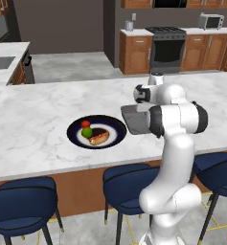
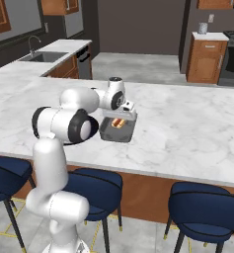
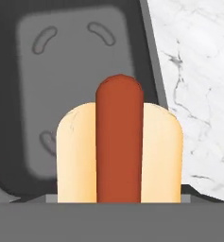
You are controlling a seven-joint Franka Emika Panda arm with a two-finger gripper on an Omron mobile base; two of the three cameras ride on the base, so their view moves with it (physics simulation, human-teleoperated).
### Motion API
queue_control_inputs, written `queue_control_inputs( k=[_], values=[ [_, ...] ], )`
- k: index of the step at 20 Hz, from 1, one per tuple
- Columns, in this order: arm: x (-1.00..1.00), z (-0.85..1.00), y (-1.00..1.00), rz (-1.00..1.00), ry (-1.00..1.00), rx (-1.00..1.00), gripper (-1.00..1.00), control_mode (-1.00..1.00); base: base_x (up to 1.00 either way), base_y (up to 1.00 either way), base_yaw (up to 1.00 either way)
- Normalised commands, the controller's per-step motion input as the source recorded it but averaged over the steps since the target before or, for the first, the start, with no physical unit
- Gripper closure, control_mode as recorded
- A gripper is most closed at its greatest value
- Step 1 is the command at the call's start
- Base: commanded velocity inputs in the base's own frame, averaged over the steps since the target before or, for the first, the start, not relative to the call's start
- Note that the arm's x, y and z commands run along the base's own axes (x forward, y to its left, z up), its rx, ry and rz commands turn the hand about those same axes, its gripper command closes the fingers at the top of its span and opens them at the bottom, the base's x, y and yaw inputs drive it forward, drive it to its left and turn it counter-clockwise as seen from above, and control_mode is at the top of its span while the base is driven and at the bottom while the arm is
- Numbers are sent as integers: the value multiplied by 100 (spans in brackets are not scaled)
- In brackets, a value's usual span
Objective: Place one cooked food and one vegetable from the large plate to each tupperware container.
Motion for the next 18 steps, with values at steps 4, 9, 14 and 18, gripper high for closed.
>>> queue_control_inputs(
  k=[4,9,14,18],
  values=[
    [66,-6,-7,-19,1,0,100,-100,0,0,0],
    [53,-6,-2,-4,2,0,100,-100,0,0,0],
    [23,-30,0,0,5,-1,100,-100,0,0,0],
    [0,-19,0,0,3,0,100,-100,0,0,0]
  ],
)
